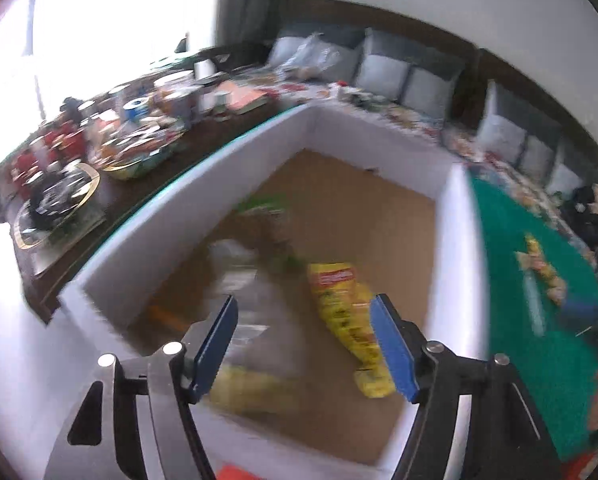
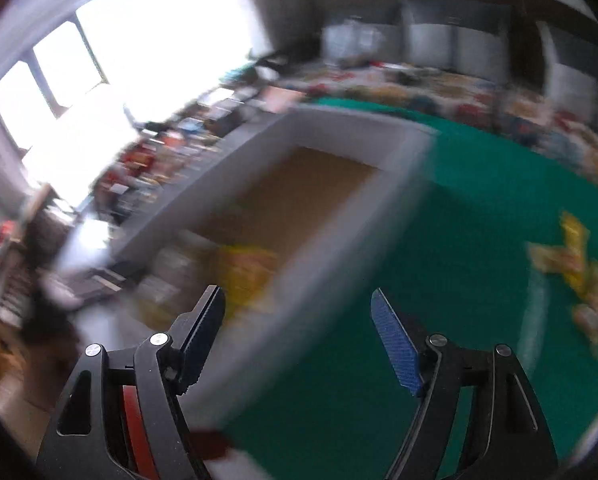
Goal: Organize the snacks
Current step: 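Carry the sausage and potato-ball bag into the box and open both tools, then return both open tools over the green sheet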
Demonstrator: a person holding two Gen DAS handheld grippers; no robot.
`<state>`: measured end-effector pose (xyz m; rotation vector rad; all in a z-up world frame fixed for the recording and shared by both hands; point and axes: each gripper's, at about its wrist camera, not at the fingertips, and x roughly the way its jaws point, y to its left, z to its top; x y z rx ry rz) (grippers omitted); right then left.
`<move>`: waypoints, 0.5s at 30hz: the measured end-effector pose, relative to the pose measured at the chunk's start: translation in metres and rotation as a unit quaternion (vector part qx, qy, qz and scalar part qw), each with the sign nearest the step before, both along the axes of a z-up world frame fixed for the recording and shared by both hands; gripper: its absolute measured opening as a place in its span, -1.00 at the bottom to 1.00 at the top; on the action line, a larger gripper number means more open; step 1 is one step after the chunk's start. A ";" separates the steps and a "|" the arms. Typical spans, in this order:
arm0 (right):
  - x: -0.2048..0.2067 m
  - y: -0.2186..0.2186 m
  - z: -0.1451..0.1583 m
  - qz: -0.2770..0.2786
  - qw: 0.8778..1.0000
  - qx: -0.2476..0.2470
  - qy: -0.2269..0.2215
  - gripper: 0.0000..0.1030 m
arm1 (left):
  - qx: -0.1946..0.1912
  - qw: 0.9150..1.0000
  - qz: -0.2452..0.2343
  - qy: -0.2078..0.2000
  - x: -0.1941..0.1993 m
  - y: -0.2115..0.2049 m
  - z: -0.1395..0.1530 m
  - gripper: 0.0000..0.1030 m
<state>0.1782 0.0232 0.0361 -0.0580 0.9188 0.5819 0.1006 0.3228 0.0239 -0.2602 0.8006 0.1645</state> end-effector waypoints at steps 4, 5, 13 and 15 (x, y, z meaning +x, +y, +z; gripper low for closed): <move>-0.002 -0.109 -0.061 -0.102 0.991 -0.081 0.024 0.52 | -0.002 0.996 -0.083 -0.030 0.013 -0.070 0.027 0.53; -0.007 -0.147 -0.075 -0.137 0.985 -0.101 0.028 0.52 | -0.002 0.992 -0.117 -0.037 0.017 -0.101 0.033 0.56; -0.037 -0.300 -0.101 -0.295 0.947 -0.127 0.009 0.53 | -0.002 0.961 -0.272 0.038 0.058 -0.278 -0.035 0.69; -0.037 -0.322 -0.107 -0.317 0.941 -0.122 0.005 0.53 | 0.012 0.960 -0.272 0.064 0.072 -0.305 -0.066 0.69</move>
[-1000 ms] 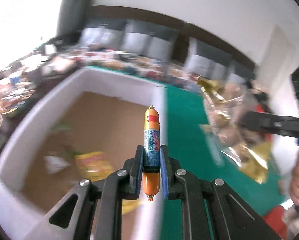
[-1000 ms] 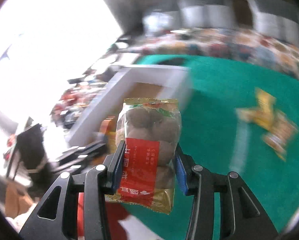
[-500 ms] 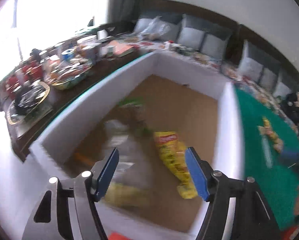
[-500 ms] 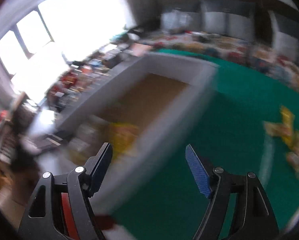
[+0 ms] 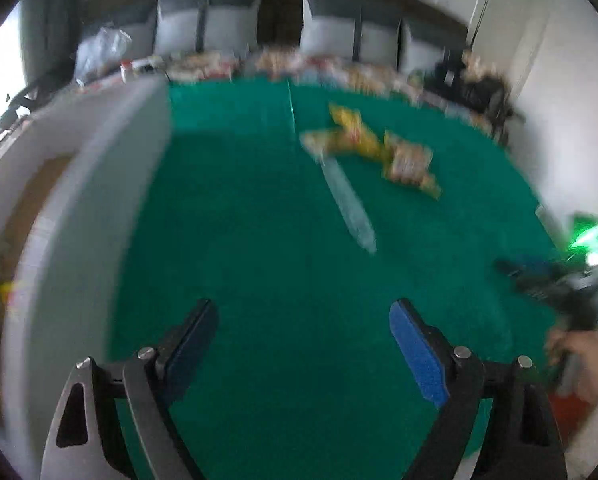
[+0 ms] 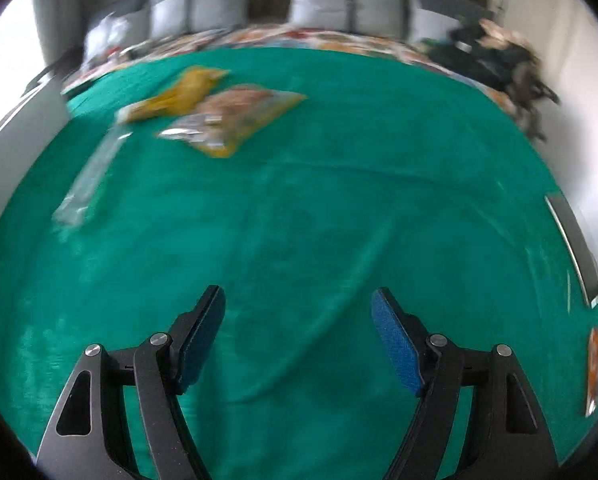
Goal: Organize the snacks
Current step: 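Return both open tools over the green sheet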
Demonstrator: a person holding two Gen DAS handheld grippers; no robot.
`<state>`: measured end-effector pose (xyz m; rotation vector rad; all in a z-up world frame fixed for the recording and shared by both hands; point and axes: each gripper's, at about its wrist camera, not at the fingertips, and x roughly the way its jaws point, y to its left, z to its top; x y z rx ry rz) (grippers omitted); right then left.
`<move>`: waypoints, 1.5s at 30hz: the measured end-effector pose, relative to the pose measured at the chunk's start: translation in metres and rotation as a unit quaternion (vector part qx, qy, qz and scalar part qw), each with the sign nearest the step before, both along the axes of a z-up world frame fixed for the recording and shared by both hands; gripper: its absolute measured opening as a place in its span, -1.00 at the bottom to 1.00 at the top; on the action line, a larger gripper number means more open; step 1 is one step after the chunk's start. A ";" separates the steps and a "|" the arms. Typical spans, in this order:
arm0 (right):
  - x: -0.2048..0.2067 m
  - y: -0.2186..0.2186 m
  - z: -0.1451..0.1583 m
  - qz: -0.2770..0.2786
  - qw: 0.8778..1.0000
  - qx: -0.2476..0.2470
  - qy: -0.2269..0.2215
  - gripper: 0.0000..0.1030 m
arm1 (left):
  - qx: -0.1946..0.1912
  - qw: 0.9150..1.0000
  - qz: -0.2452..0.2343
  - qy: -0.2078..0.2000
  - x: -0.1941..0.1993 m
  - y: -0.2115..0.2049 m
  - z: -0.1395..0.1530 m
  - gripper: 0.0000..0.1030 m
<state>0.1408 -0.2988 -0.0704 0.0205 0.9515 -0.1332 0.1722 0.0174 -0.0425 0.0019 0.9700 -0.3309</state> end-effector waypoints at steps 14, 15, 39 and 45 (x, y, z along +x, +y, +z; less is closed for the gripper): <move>-0.014 -0.020 -0.007 -0.044 0.999 0.011 -0.018 0.70 | 0.061 0.997 0.033 -0.030 0.046 -0.015 -0.068 0.90; -0.010 -0.021 -0.009 -0.044 0.999 0.011 -0.018 0.71 | 0.058 0.997 0.031 -0.027 0.047 -0.015 -0.069 0.93; -0.006 -0.023 -0.010 -0.045 0.999 0.010 -0.017 0.73 | 0.060 0.998 0.026 -0.025 0.048 -0.016 -0.070 1.00; -0.007 -0.023 -0.010 -0.045 0.999 0.010 -0.017 0.74 | 0.060 0.998 0.026 -0.025 0.048 -0.016 -0.070 1.00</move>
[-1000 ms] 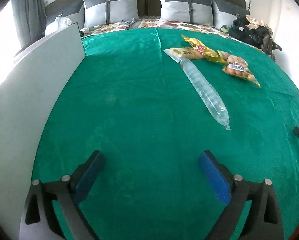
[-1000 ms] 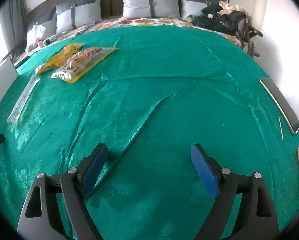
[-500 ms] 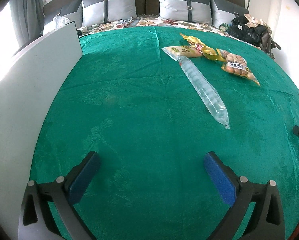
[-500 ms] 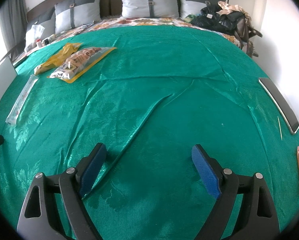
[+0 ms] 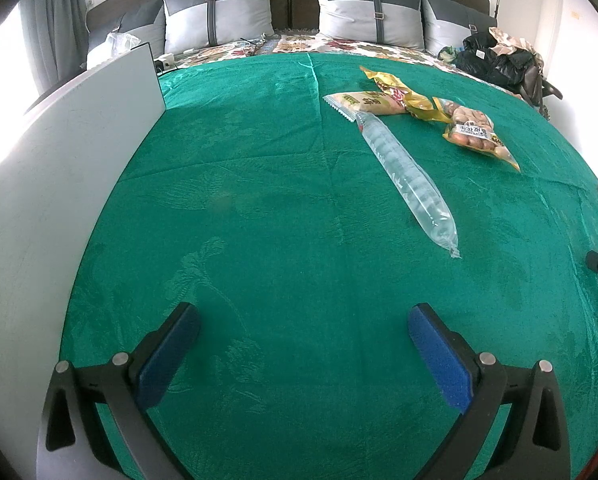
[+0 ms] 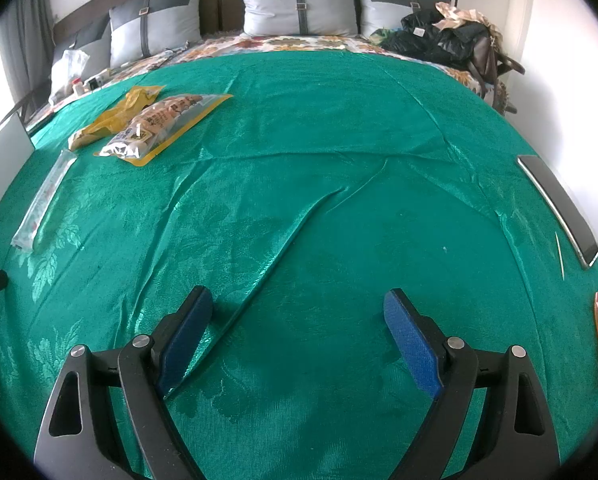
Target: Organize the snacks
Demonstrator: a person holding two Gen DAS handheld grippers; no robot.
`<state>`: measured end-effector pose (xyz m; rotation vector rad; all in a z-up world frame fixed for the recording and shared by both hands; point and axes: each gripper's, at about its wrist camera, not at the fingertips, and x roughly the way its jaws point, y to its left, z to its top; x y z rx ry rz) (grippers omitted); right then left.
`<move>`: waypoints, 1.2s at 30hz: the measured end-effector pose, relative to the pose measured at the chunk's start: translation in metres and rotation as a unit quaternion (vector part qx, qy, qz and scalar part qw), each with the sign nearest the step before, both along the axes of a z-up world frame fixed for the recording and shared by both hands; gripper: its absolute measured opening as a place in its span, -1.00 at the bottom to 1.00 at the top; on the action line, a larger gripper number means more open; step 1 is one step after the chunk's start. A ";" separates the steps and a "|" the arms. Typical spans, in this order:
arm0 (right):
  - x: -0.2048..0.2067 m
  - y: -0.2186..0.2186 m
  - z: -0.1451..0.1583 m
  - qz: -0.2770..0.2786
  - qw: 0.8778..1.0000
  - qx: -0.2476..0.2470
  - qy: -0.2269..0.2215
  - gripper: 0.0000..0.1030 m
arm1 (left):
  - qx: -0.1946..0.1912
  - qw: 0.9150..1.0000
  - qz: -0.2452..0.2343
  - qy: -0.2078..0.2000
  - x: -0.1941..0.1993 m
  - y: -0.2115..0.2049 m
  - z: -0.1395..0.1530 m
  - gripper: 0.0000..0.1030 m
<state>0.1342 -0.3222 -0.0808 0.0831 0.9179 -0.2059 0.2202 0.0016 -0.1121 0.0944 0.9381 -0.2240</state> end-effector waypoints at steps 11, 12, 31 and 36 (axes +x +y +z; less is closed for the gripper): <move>0.000 0.000 0.000 0.000 1.000 0.000 0.000 0.74 | -0.006 1.000 -0.006 0.002 -0.001 0.001 -0.001 0.99; 0.000 0.000 0.000 0.000 1.000 0.000 0.000 0.74 | -0.010 1.000 -0.011 0.008 -0.001 0.001 0.000 0.99; 0.000 0.000 0.000 -0.001 1.000 0.000 0.000 0.74 | 0.009 0.998 -0.032 0.044 0.097 -0.079 0.015 -0.64; 0.000 0.000 0.000 -0.001 1.000 0.000 0.000 0.74 | 0.005 0.999 -0.018 0.033 0.057 -0.037 0.015 -0.64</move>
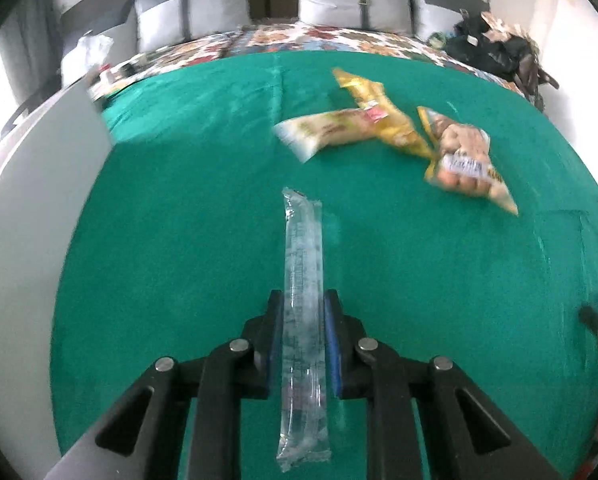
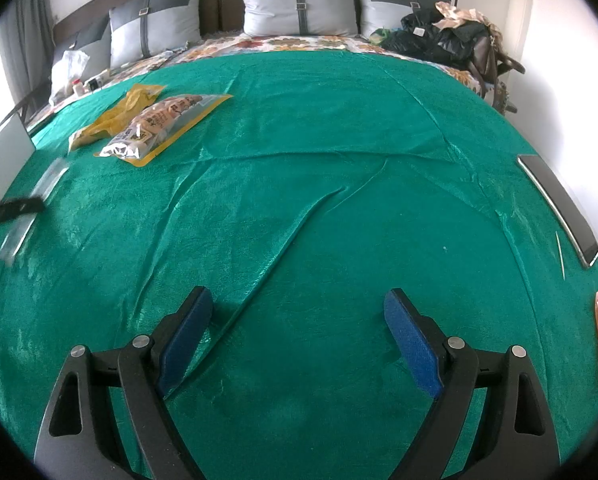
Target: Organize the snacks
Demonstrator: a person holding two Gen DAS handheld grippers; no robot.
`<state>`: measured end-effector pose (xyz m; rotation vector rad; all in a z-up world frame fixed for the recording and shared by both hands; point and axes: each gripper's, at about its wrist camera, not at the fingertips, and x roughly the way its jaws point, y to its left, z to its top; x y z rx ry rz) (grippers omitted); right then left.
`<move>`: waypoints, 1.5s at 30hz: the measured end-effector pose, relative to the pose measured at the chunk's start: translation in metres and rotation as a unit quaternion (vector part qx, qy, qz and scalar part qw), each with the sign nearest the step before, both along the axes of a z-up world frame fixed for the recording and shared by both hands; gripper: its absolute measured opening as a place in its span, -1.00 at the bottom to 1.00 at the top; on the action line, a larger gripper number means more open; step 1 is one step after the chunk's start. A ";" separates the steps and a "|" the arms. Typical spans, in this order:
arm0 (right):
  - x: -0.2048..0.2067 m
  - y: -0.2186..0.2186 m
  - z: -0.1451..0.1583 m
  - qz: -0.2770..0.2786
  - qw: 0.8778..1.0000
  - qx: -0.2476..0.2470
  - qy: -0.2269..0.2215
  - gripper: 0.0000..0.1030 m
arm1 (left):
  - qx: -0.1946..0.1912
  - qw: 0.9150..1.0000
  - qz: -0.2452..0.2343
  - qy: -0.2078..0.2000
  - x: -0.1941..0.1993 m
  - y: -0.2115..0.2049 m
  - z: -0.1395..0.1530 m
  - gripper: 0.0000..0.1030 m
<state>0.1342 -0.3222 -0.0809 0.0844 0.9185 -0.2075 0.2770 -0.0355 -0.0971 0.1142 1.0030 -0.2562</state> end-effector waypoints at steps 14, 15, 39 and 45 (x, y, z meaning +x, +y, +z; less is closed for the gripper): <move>0.000 0.000 0.000 -0.001 1.000 0.000 0.000 0.74 | 0.015 0.997 0.051 -0.051 -0.033 0.078 -0.012 0.69; 0.000 0.000 0.000 -0.001 1.000 0.000 0.001 0.75 | 0.012 0.997 0.054 -0.049 -0.032 0.081 -0.013 0.72; 0.219 0.111 0.068 0.173 0.974 0.143 0.004 0.77 | -0.003 0.998 0.055 -0.031 -0.022 0.082 -0.017 1.00; 0.279 0.135 0.026 0.134 0.980 0.130 0.068 0.63 | -0.003 0.998 0.055 -0.031 -0.022 0.082 -0.017 1.00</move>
